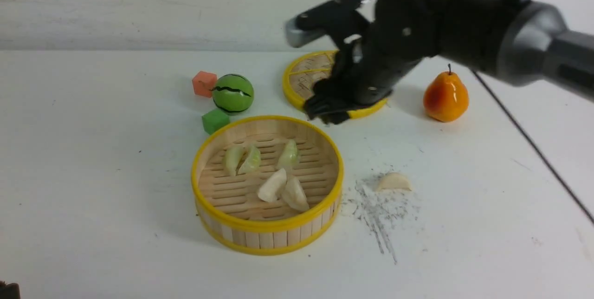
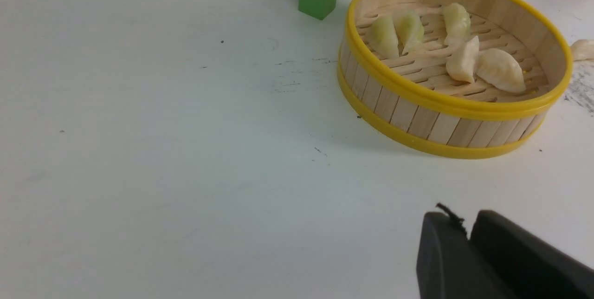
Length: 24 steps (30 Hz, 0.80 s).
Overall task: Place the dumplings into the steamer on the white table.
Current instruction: 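Reach for and grasp a dumpling lying on the table beside the steamer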
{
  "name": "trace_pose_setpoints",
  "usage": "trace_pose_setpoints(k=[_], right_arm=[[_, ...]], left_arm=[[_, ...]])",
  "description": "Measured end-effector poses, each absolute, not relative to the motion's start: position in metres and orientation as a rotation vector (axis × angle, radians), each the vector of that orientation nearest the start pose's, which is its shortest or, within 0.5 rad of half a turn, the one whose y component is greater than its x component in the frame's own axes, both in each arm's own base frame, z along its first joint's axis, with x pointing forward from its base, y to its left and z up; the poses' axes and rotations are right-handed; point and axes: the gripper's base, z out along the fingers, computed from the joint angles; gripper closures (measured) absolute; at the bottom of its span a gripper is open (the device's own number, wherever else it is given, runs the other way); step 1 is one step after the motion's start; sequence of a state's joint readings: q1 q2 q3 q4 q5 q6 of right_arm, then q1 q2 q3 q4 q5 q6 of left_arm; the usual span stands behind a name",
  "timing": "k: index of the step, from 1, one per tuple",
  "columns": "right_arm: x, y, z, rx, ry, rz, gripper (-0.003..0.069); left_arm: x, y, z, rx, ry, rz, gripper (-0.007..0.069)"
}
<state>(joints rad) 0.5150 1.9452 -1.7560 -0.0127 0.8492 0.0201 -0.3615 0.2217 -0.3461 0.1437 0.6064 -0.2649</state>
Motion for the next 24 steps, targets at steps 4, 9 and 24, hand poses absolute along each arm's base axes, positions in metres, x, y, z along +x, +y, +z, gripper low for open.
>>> trace_pose_setpoints(k=[4, 9, 24], right_arm=[[0.405, 0.151, 0.247, -0.481, 2.716, 0.252, 0.0234], [0.410, 0.131, 0.212, -0.685, 2.714, 0.297, 0.0237], [0.431, 0.142, 0.165, -0.953, 2.538, 0.224, 0.0272]], left_arm=[[0.056, -0.013, 0.262, 0.157, 1.962, -0.254, 0.0538], [0.057, -0.014, 0.263, 0.158, 1.951, -0.257, 0.0536], [0.057, -0.014, 0.264, 0.158, 1.943, -0.259, 0.0533]])
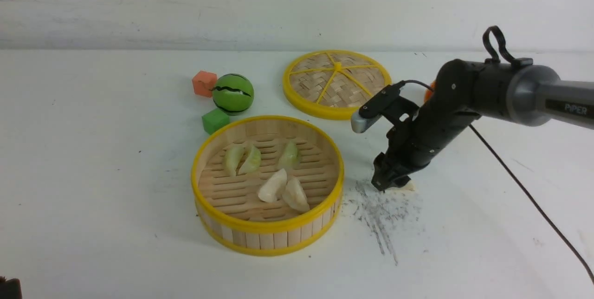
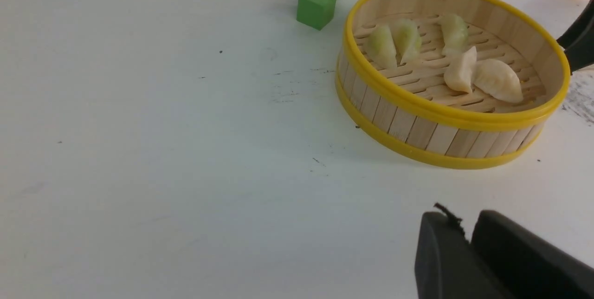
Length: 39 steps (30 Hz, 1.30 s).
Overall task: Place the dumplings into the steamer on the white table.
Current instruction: 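Reach for and grasp a dumpling lying on the table beside the steamer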
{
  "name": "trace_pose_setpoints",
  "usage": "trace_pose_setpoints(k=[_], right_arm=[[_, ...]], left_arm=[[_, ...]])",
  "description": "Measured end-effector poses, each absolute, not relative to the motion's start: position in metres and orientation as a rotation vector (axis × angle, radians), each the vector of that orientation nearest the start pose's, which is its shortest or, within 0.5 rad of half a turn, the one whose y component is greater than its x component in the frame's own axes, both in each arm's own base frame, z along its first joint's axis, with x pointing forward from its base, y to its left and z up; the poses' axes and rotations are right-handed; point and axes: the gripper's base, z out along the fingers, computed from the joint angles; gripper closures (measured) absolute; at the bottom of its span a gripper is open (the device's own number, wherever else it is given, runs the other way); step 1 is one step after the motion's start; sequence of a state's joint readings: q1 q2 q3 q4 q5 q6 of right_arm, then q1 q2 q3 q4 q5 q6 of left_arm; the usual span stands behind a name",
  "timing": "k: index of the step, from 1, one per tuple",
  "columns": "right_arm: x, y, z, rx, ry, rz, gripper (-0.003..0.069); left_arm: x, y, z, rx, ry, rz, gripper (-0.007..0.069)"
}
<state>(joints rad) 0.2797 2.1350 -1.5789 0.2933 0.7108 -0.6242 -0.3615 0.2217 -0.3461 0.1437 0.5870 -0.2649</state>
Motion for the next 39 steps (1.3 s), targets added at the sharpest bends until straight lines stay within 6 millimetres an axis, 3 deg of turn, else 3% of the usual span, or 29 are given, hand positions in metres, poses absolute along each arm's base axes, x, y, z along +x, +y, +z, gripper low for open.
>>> trace_pose_setpoints(k=[8, 10, 14, 18, 22, 23, 26, 30, 32, 36, 39], right_arm=[[0.419, 0.138, 0.178, -0.911, 2.679, 0.262, 0.0481], [0.419, 0.138, 0.186, -0.916, 2.690, 0.274, 0.0590], [0.422, 0.140, 0.195, -0.857, 2.701, 0.288, 0.0676], [0.424, 0.140, 0.198, -0.812, 2.713, 0.293, 0.0666], [0.422, 0.137, 0.198, -0.835, 2.746, 0.252, 0.0583], [0.420, 0.134, 0.197, -0.868, 2.773, 0.214, 0.0492], [0.417, 0.130, 0.196, -0.908, 2.809, 0.175, 0.0328], [0.417, 0.131, 0.189, -0.907, 2.832, 0.193, 0.0208], [0.418, 0.133, 0.178, -0.901, 2.857, 0.217, 0.0229], [0.420, 0.135, 0.167, -0.844, 2.895, 0.250, 0.0426], [0.422, 0.137, 0.176, -0.771, 2.916, 0.273, 0.0418]], left_arm=[[0.057, -0.014, 0.264, 0.158, 1.942, -0.259, 0.0533], [0.057, -0.014, 0.264, 0.159, 1.942, -0.259, 0.0533], [0.057, -0.014, 0.264, 0.159, 1.942, -0.259, 0.0533], [0.057, -0.014, 0.264, 0.159, 1.942, -0.259, 0.0533], [0.057, -0.014, 0.264, 0.159, 1.942, -0.259, 0.0530], [0.057, -0.014, 0.264, 0.159, 1.942, -0.259, 0.0529], [0.057, -0.014, 0.264, 0.159, 1.942, -0.259, 0.0526], [0.057, -0.014, 0.264, 0.159, 1.942, -0.259, 0.0523], [0.057, -0.014, 0.264, 0.159, 1.942, -0.259, 0.0523], [0.057, -0.014, 0.263, 0.159, 1.945, -0.258, 0.0517], [0.057, -0.014, 0.263, 0.159, 1.944, -0.258, 0.0513]])
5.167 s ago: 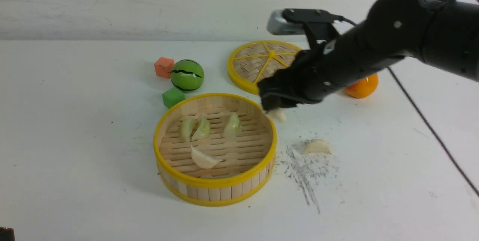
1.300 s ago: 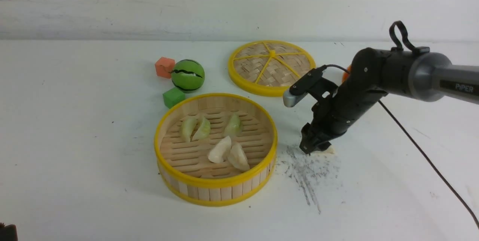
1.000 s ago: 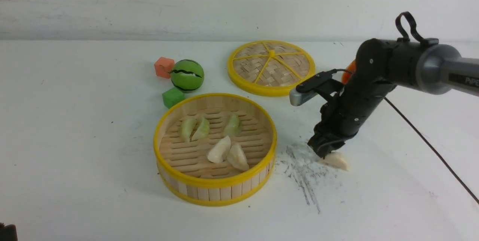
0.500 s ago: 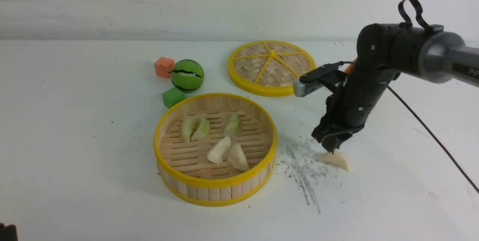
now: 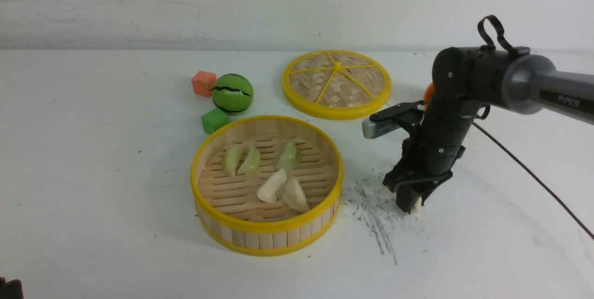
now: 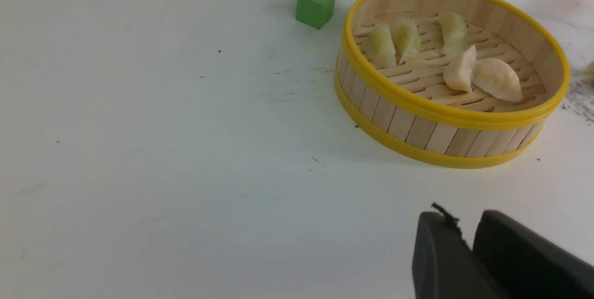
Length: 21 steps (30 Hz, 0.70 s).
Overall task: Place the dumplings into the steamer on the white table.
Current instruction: 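Reach for and grasp a dumpling lying on the table beside the steamer, then place the dumpling in the bamboo steamer basket with the right gripper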
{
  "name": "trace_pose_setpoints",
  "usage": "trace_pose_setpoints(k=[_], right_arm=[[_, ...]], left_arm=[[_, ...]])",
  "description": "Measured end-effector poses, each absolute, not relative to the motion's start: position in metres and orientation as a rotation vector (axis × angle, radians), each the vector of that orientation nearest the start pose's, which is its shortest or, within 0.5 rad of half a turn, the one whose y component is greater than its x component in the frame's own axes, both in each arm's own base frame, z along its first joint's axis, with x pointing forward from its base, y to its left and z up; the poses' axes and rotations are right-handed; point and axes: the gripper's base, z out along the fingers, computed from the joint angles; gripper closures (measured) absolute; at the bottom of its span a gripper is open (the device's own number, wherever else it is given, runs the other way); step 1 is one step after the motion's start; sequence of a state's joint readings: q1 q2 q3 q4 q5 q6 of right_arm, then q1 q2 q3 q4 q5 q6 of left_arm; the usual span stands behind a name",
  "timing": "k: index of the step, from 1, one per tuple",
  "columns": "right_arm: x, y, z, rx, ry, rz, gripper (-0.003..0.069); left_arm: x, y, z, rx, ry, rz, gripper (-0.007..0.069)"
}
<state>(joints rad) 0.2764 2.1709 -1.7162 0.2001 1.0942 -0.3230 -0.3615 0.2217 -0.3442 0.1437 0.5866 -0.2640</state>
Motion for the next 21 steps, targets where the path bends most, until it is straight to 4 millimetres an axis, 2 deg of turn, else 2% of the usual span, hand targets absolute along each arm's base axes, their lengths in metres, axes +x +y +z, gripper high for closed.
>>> trace_pose_setpoints(k=[2, 3, 4, 6, 7, 9, 10, 11, 12, 14, 16, 20, 21], right_arm=[[0.426, 0.138, 0.191, -0.740, 2.902, 0.280, 0.0419], [0.430, 0.140, 0.207, -0.705, 2.874, 0.294, 0.0419], [0.430, 0.140, 0.207, -0.705, 2.874, 0.294, 0.0419], [0.433, 0.150, 0.241, -0.618, 2.805, 0.376, 0.0419], [0.432, 0.163, 0.264, -0.573, 2.748, 0.458, 0.0419], [0.425, 0.189, 0.287, -0.575, 2.665, 0.574, 0.0419], [0.424, 0.192, 0.289, -0.574, 2.657, 0.587, 0.0419], [0.420, 0.206, 0.296, -0.588, 2.622, 0.634, 0.0419], [0.407, 0.241, 0.298, -0.633, 2.571, 0.721, 0.0419], [0.395, 0.276, 0.288, -0.661, 2.560, 0.771, 0.0419], [0.384, 0.308, 0.264, -0.677, 2.594, 0.779, 0.0419], [0.375, 0.341, 0.217, -0.687, 2.666, 0.648, 0.0419], [0.374, 0.343, 0.214, -0.686, 2.668, 0.625, 0.0419]], left_arm=[[0.057, -0.014, 0.263, 0.159, 1.944, -0.258, 0.0512], [0.057, -0.014, 0.263, 0.159, 1.944, -0.258, 0.0512], [0.057, -0.014, 0.263, 0.159, 1.944, -0.258, 0.0512], [0.057, -0.014, 0.263, 0.159, 1.944, -0.258, 0.0512], [0.057, -0.014, 0.263, 0.159, 1.944, -0.258, 0.0512], [0.057, -0.014, 0.264, 0.159, 1.941, -0.259, 0.0512], [0.057, -0.014, 0.264, 0.159, 1.940, -0.259, 0.0512], [0.057, -0.014, 0.264, 0.159, 1.940, -0.260, 0.0512], [0.057, -0.014, 0.264, 0.159, 1.937, -0.260, 0.0510], [0.057, -0.014, 0.264, 0.159, 1.937, -0.260, 0.0505], [0.057, -0.014, 0.264, 0.159, 1.936, -0.261, 0.0504], [0.057, -0.014, 0.264, 0.159, 1.936, -0.261, 0.0502], [0.057, -0.014, 0.264, 0.159, 1.936, -0.261, 0.0502]])
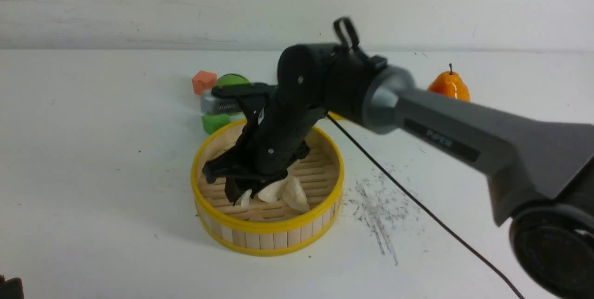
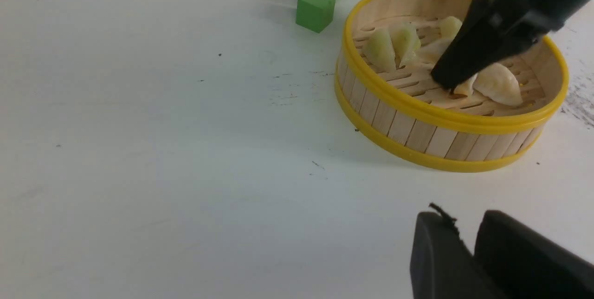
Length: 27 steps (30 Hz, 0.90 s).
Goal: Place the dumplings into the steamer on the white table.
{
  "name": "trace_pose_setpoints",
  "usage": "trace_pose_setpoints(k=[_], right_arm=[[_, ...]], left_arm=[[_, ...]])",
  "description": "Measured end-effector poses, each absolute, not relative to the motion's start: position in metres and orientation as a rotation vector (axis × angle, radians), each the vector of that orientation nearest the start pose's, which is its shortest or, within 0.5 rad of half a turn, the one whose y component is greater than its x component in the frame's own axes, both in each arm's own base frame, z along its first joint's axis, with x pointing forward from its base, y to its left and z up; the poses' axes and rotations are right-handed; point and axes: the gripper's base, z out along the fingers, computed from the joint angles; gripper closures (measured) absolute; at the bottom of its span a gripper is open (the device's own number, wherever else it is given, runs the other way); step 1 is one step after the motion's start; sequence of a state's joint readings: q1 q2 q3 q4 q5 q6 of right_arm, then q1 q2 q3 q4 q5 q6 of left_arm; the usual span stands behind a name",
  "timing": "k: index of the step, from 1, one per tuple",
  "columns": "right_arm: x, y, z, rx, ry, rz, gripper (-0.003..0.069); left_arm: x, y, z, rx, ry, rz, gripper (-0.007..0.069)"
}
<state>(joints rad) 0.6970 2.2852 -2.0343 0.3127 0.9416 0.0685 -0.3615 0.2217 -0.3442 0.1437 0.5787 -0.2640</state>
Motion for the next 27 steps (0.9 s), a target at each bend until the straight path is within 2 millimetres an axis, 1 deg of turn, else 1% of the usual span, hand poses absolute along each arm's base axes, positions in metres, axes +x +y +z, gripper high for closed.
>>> trace_pose_setpoints(k=[2, 5, 10, 13, 14, 16, 19, 20, 22, 24, 27], right_arm=[[0.374, 0.347, 0.208, -0.676, 2.655, 0.561, 0.0419], [0.375, 0.349, 0.208, -0.623, 2.625, 0.496, 0.0419], [0.379, 0.348, 0.209, -0.524, 2.617, 0.471, 0.0415], [0.379, 0.348, 0.209, -0.497, 2.628, 0.485, 0.0361], [0.379, 0.348, 0.208, -0.494, 2.631, 0.489, 0.0357], [0.378, 0.349, 0.206, -0.482, 2.650, 0.508, 0.0301], [0.376, 0.351, 0.206, -0.469, 2.661, 0.534, 0.0265], [0.376, 0.351, 0.206, -0.469, 2.663, 0.533, 0.0263], [0.374, 0.349, 0.211, -0.470, 2.675, 0.537, 0.0253], [0.372, 0.347, 0.222, -0.479, 2.666, 0.539, 0.0251], [0.367, 0.342, 0.255, -0.524, 2.610, 0.535, 0.0251]], left_arm=[[0.057, -0.014, 0.264, 0.159, 1.936, -0.261, 0.0502], [0.057, -0.014, 0.264, 0.159, 1.936, -0.261, 0.0502], [0.057, -0.014, 0.264, 0.159, 1.937, -0.262, 0.0500], [0.057, -0.014, 0.264, 0.157, 1.938, -0.265, 0.0498], [0.057, -0.014, 0.264, 0.157, 1.938, -0.265, 0.0498], [0.057, -0.014, 0.264, 0.157, 1.938, -0.266, 0.0497], [0.057, -0.014, 0.264, 0.157, 1.938, -0.266, 0.0494], [0.057, -0.014, 0.264, 0.157, 1.938, -0.266, 0.0494], [0.057, -0.014, 0.264, 0.157, 1.939, -0.265, 0.0492], [0.057, -0.014, 0.264, 0.157, 1.939, -0.265, 0.0492], [0.057, -0.014, 0.264, 0.157, 1.939, -0.265, 0.0492]])
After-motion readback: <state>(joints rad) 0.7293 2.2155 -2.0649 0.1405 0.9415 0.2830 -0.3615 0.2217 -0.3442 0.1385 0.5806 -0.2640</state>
